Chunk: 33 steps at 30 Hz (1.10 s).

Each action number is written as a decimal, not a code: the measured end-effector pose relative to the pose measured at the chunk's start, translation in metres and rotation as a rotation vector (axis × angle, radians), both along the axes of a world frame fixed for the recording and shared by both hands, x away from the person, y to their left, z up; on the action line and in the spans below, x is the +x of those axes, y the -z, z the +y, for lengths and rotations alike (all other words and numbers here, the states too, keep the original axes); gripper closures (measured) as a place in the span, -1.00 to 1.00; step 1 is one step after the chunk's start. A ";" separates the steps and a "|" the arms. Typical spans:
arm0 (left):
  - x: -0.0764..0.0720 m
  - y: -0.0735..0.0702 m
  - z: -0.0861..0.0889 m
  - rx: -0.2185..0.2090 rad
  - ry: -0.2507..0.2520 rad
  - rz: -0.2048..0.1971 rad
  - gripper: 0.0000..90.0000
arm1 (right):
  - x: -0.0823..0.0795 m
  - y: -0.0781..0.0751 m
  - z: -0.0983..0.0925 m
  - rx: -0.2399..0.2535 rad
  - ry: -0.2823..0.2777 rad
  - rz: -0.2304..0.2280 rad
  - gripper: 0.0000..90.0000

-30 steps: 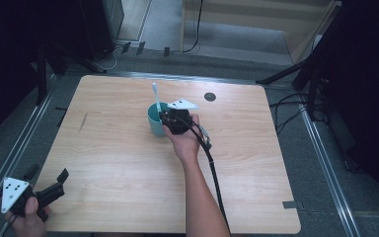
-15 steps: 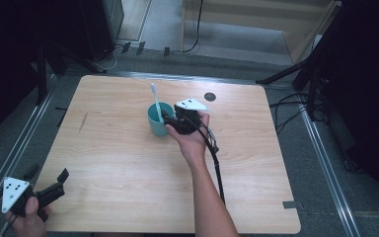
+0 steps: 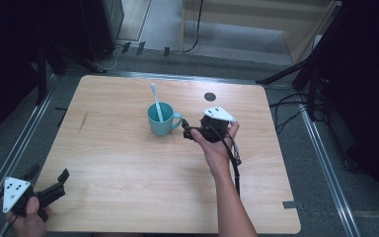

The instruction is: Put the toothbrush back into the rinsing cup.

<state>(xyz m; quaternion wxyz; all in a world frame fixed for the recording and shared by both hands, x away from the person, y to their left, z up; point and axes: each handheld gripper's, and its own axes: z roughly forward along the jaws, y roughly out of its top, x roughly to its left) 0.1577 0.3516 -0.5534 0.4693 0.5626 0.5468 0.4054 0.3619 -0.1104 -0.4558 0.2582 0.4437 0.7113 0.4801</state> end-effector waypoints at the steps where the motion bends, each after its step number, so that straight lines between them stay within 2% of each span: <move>1: 0.000 0.000 0.000 0.000 0.000 0.000 -0.82 | -0.002 0.001 -0.004 -0.001 0.007 0.000 -1.00; 2: 0.000 0.000 0.000 0.000 0.000 0.000 -0.82 | -0.005 0.004 -0.016 0.008 0.020 -0.010 -1.00; 7: 0.000 0.000 0.000 0.003 0.002 0.002 -0.82 | -0.018 0.013 -0.047 0.029 0.070 -0.027 -1.00; 8: 0.000 0.000 0.000 0.003 0.002 0.002 -0.82 | -0.018 0.013 -0.047 0.029 0.070 -0.027 -1.00; 9: 0.000 0.000 0.000 0.003 0.002 0.002 -0.82 | -0.025 0.017 -0.059 0.029 0.091 -0.035 -1.00; 10: 0.000 0.000 0.000 0.003 0.001 0.002 -0.82 | -0.025 0.017 -0.059 0.029 0.091 -0.035 -1.00; 11: 0.000 0.000 0.000 0.002 0.002 0.002 -0.82 | -0.028 0.019 -0.066 0.031 0.097 -0.035 -1.00; 12: 0.000 0.000 0.000 0.000 0.001 0.001 -0.82 | -0.035 0.024 -0.079 0.041 0.116 -0.036 -1.00; 14: 0.000 0.000 0.000 0.001 0.001 0.001 -0.82 | -0.038 0.025 -0.084 0.040 0.121 -0.035 -1.00; 18: 0.000 0.000 -0.001 0.001 0.001 0.000 -0.82 | -0.052 0.036 -0.108 0.051 0.152 -0.034 -1.00; 21: 0.000 0.000 -0.001 0.003 0.002 0.001 -0.82 | -0.066 0.046 -0.131 0.047 0.187 -0.032 -1.00; 22: 0.000 0.000 -0.001 0.003 0.002 0.001 -0.82 | -0.066 0.046 -0.131 0.047 0.187 -0.032 -1.00; 24: 0.000 0.000 0.000 0.002 0.003 -0.001 -0.82 | -0.077 0.057 -0.149 0.019 0.224 -0.030 -1.00; 26: -0.001 0.000 0.000 -0.004 0.004 -0.005 -0.82 | -0.080 0.059 -0.154 0.014 0.237 -0.029 -1.00; 31: -0.001 0.000 0.000 -0.004 0.006 -0.005 -0.82 | -0.102 0.075 -0.187 0.082 0.262 -0.026 -1.00; 33: -0.001 0.000 0.000 -0.002 0.006 -0.004 -0.82 | -0.111 0.078 -0.198 0.082 0.292 -0.036 -1.00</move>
